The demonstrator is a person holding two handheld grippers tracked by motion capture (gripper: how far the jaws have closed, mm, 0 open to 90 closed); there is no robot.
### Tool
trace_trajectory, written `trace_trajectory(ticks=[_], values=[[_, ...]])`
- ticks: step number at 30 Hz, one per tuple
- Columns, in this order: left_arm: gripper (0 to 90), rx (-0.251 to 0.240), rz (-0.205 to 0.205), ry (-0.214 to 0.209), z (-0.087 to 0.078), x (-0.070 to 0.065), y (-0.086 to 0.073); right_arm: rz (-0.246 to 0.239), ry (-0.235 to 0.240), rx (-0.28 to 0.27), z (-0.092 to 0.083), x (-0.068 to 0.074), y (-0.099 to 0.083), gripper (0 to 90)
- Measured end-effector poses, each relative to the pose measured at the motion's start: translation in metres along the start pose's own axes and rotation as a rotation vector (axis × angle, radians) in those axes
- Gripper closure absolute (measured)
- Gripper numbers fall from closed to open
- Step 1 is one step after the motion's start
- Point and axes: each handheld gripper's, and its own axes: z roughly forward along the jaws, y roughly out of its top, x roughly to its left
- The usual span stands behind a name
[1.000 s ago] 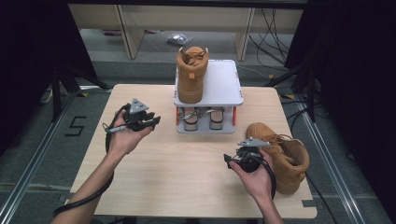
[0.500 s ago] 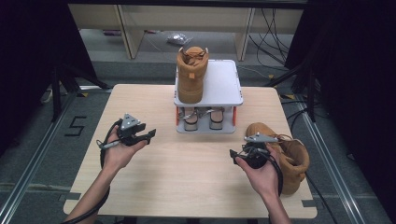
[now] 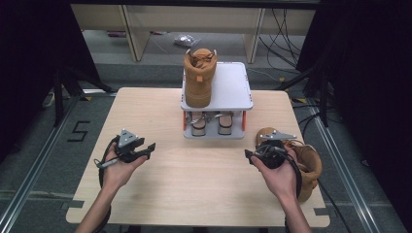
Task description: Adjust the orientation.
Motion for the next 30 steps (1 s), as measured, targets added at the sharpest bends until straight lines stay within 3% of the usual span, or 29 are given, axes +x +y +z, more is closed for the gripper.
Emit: trace_trajectory(ticks=[3, 4, 6, 9, 12, 15, 17, 18, 19, 22, 23, 29, 30], values=[[48.6, 0.002, -0.007, 0.005, 0.000, 0.000, -0.004, -0.034, -0.011, -0.005, -0.005, -0.007, 0.006, 56.0], [48.6, 0.009, -0.011, 0.013, 0.000, 0.000, -0.005, -0.032, -0.008, -0.004, -0.007, -0.009, 0.007, 56.5], [48.6, 0.011, -0.016, 0.010, 0.002, 0.000, -0.007, 0.023, -0.013, 0.011, -0.010, -0.009, 0.009, 57.3], [48.5, 0.009, -0.020, 0.010, 0.003, 0.000, -0.008, -0.007, -0.026, 0.017, -0.013, -0.021, 0.014, 58.1], [48.4, 0.009, -0.025, 0.009, 0.004, 0.000, -0.009, 0.032, -0.050, 0.016, -0.018, -0.026, 0.017, 58.9], [48.3, 0.011, -0.027, 0.010, 0.004, -0.002, -0.009, 0.006, -0.058, 0.014, -0.022, -0.037, 0.020, 59.6], [48.3, 0.008, -0.027, 0.006, 0.004, -0.003, -0.010, 0.000, -0.058, 0.017, -0.025, -0.043, 0.021, 59.7], [48.3, 0.012, -0.025, 0.005, 0.003, -0.003, -0.010, 0.026, -0.076, 0.030, -0.028, -0.045, 0.022, 59.7], [48.3, 0.013, -0.025, 0.004, 0.003, -0.003, -0.010, 0.007, -0.070, 0.023, -0.029, -0.050, 0.022, 59.7], [48.3, 0.014, -0.027, 0.006, 0.003, -0.002, -0.011, 0.036, -0.101, 0.027, -0.035, -0.059, 0.023, 59.5], [48.2, 0.013, -0.028, 0.006, 0.004, -0.002, -0.012, 0.083, -0.114, 0.039, -0.038, -0.059, 0.023, 59.5], [48.1, 0.015, -0.035, 0.007, 0.005, -0.003, -0.013, 0.130, -0.164, 0.026, -0.051, -0.080, 0.022, 58.6], [48.1, 0.011, -0.034, 0.005, 0.005, -0.003, -0.013, 0.112, -0.169, 0.022, -0.055, -0.086, 0.022, 58.4]])
